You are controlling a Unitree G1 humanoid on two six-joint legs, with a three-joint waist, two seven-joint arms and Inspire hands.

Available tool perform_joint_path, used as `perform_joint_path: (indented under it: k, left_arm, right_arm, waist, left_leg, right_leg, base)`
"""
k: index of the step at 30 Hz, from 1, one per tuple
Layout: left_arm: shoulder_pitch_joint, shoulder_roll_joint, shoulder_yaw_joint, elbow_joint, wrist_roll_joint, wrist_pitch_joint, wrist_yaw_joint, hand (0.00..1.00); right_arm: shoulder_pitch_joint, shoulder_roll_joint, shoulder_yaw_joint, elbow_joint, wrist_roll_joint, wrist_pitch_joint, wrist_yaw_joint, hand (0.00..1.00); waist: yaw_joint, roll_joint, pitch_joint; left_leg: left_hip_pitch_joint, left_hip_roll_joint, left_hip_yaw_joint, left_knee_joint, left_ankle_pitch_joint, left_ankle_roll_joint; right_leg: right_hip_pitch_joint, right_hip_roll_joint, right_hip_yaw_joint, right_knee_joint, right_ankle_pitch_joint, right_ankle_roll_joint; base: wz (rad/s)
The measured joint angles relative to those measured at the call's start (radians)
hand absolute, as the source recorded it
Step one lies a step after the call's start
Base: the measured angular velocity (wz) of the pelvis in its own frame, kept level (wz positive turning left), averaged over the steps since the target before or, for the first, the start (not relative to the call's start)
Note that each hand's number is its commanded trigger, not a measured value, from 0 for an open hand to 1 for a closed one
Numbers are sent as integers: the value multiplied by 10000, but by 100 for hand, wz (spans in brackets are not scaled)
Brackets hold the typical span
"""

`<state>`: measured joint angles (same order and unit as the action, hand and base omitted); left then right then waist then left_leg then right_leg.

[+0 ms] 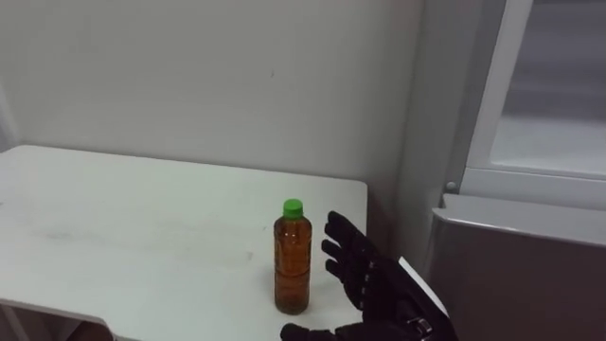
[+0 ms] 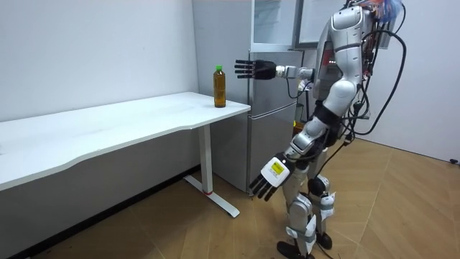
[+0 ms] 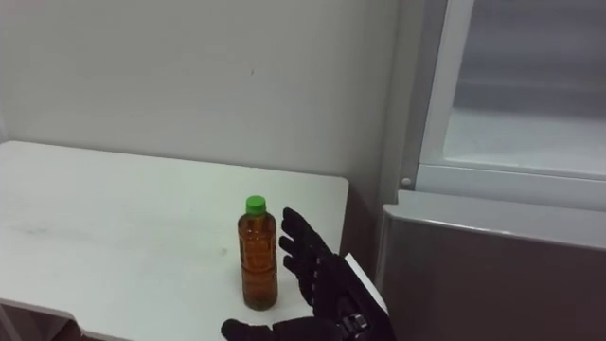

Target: Put the bottle in the upper fridge

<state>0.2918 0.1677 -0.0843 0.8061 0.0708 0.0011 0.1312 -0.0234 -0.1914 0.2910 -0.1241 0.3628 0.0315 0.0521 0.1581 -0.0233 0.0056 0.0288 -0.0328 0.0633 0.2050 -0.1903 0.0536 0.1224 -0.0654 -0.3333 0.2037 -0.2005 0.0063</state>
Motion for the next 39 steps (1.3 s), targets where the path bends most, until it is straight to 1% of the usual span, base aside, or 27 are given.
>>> perform_joint_path:
  k: [1,3,4,5,7,9,10,11,14,16,18,19,20,21,22,23,24,25,28,29,31,32,33,36,37,39]
  left_arm:
    - [46,0,1,5,1,-12,54,0]
    - [118,7,-1,9,-1,-33,198,0]
    - [134,7,-8,10,-4,-33,225,0]
    - [172,8,-70,21,9,-33,337,0]
    - [181,-20,-161,16,31,-31,421,0]
    - [287,-39,-168,16,56,-5,477,0]
    - [288,-38,-171,16,57,6,490,0]
    - [312,-46,-181,17,44,25,503,0]
    - [430,-91,-183,17,63,92,517,0]
    - [469,-105,-198,58,65,166,517,0]
    - [523,-109,-311,142,54,246,536,0]
    - [542,-103,-371,145,37,255,551,0]
    - [583,-119,-423,142,21,270,553,0]
    - [617,-124,-497,142,39,291,549,0]
    - [639,-134,-522,142,45,310,540,0]
    - [677,-186,-552,143,64,402,518,0]
    - [754,-256,-560,143,84,448,482,0]
    - [780,-299,-561,144,90,467,444,0]
    - [802,-479,-587,134,83,623,210,0]
    - [820,-526,-586,107,81,648,137,0]
    - [840,-548,-640,75,15,720,134,0]
    - [828,-552,-734,29,0,816,138,0]
    - [843,-554,-777,-4,16,849,139,0]
    - [852,-556,-814,-232,6,894,138,0]
    - [853,-555,-818,-307,-1,895,142,0]
    - [870,-504,-881,-571,-23,921,209,0]
  right_arm:
    - [1,3,29,65,-65,0,-105,0]
    - [-43,35,32,416,-175,-8,-476,0]
    - [-81,41,32,513,-173,-8,-584,0]
    - [-184,46,29,690,-174,-13,-811,0]
    - [-467,67,34,962,-176,-17,-1121,0]
    - [-851,144,35,1316,-177,-135,-1536,0]
    - [-950,176,34,1435,-190,-189,-1647,0]
    - [-1139,259,27,1666,-228,-227,-1842,0]
    - [-1383,442,24,1990,-590,-251,-2393,0]
    - [-1406,457,30,2093,-626,-334,-2635,0]
    - [-1459,479,44,2417,-757,-459,-3057,0]
    - [-1460,481,54,2523,-825,-511,-3196,0]
    - [-1483,495,69,2760,-917,-581,-3449,0]
    - [-1486,501,102,2881,-1002,-588,-3720,0]
    - [-1487,514,98,2956,-1061,-610,-3825,0]
    - [-1514,569,58,3155,-1227,-647,-4062,0]
    - [-1516,667,-16,3347,-1272,-661,-4309,0]
    - [-1516,676,-16,3434,-1275,-667,-4469,0]
    - [-1531,679,-214,3916,-1289,-666,-4981,0]
    - [-1545,686,-303,4076,-1289,-662,-5152,0]
    - [-1617,695,-302,4163,-1287,-650,-5473,0]
    - [-1815,703,-305,4311,-1287,-647,-5714,0]
    - [-2056,704,-303,4546,-1286,-640,-5906,0]
    - [-2844,713,-544,5198,-1281,-638,-6455,0]
    - [-2963,712,-609,5253,-1281,-641,-6587,0]
    - [-3425,708,-631,5724,-1322,-655,-7079,0]
  waist:
    - [46,-23,6]
    - [113,-125,67]
    - [122,-143,73]
    - [141,-151,76]
    - [263,-125,80]
    - [402,-107,93]
    - [391,-103,95]
    - [391,-82,99]
    - [427,-8,102]
    - [417,23,86]
    - [426,110,99]
    - [436,128,95]
    - [481,148,79]
    - [595,158,82]
    - [632,163,79]
    - [658,193,95]
    - [658,216,87]
    - [656,226,81]
    - [648,334,100]
    - [699,391,124]
    - [702,426,121]
    - [718,443,114]
    - [731,436,124]
    - [750,395,132]
    - [753,389,130]
    - [960,352,144]
  left_leg:
    - [1,-5,-10,0,3,5]
    - [-11,-47,-232,14,16,20]
    - [-20,-65,-290,14,17,23]
    - [-42,-108,-411,13,33,45]
    - [-82,-142,-422,15,46,66]
    - [-164,-158,-467,33,64,83]
    - [-193,-161,-490,66,68,88]
    - [-252,-167,-541,165,77,97]
    - [-279,-209,-650,189,90,122]
    - [-335,-274,-784,200,121,156]
    - [-412,-337,-920,286,124,183]
    - [-440,-337,-921,304,123,197]
    - [-540,-345,-920,341,125,208]
    - [-629,-359,-927,368,136,221]
    - [-683,-363,-929,389,138,224]
    - [-749,-377,-960,441,140,228]
    - [-831,-415,-1025,492,148,241]
    - [-879,-434,-1066,520,153,250]
    - [-1080,-534,-1237,648,191,315]
    - [-1135,-560,-1252,657,209,344]
    - [-1325,-655,-1341,699,267,401]
    - [-1419,-682,-1339,698,316,434]
    - [-1475,-719,-1340,702,350,468]
    - [-1765,-829,-1432,887,398,552]
    - [-1803,-853,-1453,917,403,572]
    - [-1958,-885,-1416,979,423,622]
  right_leg:
    - [10,-2,-9,-1,2,4]
    - [83,-15,-127,-3,13,25]
    - [97,-24,-181,-4,14,26]
    - [116,-50,-260,-7,8,36]
    - [91,-76,-248,-19,1,65]
    - [47,-89,-282,-23,14,86]
    - [43,-96,-332,-23,16,90]
    - [55,-114,-471,-22,22,100]
    - [83,-141,-598,-23,31,116]
    - [98,-201,-793,-16,18,139]
    - [116,-236,-823,-3,17,153]
    - [95,-245,-821,15,17,157]
    - [6,-260,-824,35,17,168]
    - [-67,-275,-829,36,12,181]
    - [-103,-290,-835,36,11,187]
    - [-131,-360,-881,37,10,198]
    - [-176,-393,-958,63,-20,246]
    - [-201,-404,-1017,81,-30,260]
    - [-317,-562,-1414,309,-73,328]
    - [-405,-608,-1428,414,-78,336]
    - [-592,-743,-1637,578,-143,384]
    - [-751,-826,-1668,745,-150,392]
    - [-830,-881,-1675,813,-154,400]
    - [-1100,-1010,-1709,1076,-181,443]
    - [-1160,-1035,-1736,1106,-182,445]
    - [-1369,-1097,-1782,1262,-173,460]
  base:
    - [7]
    - [21]
    - [30]
    - [22]
    - [10]
    - [7]
    - [17]
    - [16]
    - [12]
    - [22]
    - [23]
    - [13]
    - [4]
    - [0]
    - [0]
    - [9]
    - [13]
    - [20]
    - [22]
    - [22]
    - [14]
    - [4]
    - [0]
    - [12]
    - [7]
    - [-3]
